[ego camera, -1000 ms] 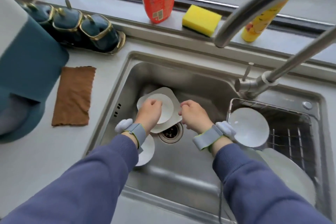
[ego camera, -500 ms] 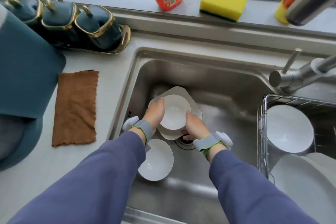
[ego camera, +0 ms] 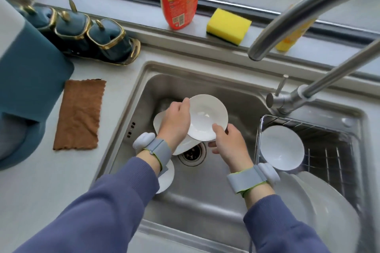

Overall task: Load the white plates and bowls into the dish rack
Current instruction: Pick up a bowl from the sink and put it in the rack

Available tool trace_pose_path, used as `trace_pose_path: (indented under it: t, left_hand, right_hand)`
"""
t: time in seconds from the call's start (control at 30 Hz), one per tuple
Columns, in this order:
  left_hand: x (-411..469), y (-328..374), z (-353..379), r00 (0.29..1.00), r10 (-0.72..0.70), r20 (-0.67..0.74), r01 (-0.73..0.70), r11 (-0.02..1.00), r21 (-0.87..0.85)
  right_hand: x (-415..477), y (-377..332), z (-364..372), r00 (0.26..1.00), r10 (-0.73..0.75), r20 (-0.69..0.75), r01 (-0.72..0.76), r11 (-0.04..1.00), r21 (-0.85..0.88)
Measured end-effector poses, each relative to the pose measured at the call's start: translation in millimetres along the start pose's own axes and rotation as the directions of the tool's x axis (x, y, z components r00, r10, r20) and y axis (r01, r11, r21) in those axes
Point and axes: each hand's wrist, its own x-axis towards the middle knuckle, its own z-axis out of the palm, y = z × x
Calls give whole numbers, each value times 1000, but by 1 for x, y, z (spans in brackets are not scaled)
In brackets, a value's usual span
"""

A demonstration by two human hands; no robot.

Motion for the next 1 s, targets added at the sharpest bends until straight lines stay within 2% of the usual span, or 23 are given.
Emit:
trace_pose_path:
  t: [0.13, 0.2, 0.37, 0.47, 0.57, 0.83, 1.0]
  left_hand:
    - [-41, 16, 28, 995, 99, -12, -98, 995, 28]
    - [-57, 20, 40, 998, 66, -21, -66, 998, -8]
    - [-101, 29, 91, 998, 8, 65, -4, 998, -60]
    - [-117, 30, 127, 996, -11, 94, 15, 999, -44]
    - [-122, 23, 154, 991, -20, 133, 21, 1000, -9]
    - [-131, 14, 194, 972, -180, 150, 177, 984, 32]
    - [-129, 13, 206, 965, -220, 145, 220, 975, 17]
  right_hand:
    - [-26, -4, -54, 990, -107, -92, 98, 990, -100]
    - [-38, -8, -79, 984, -145, -105, 124, 976, -181]
    - [-55, -4, -154, 966, -228, -121, 179, 929, -323]
    - [-53, 7, -195, 954, -259, -153, 176, 892, -416]
    - [-37, 19, -219, 947, -260, -188, 158, 889, -430]
    - [1, 37, -240, 923, -382, -37, 284, 745, -604]
    - [22, 41, -239, 927, -374, -27, 267, 710, -652]
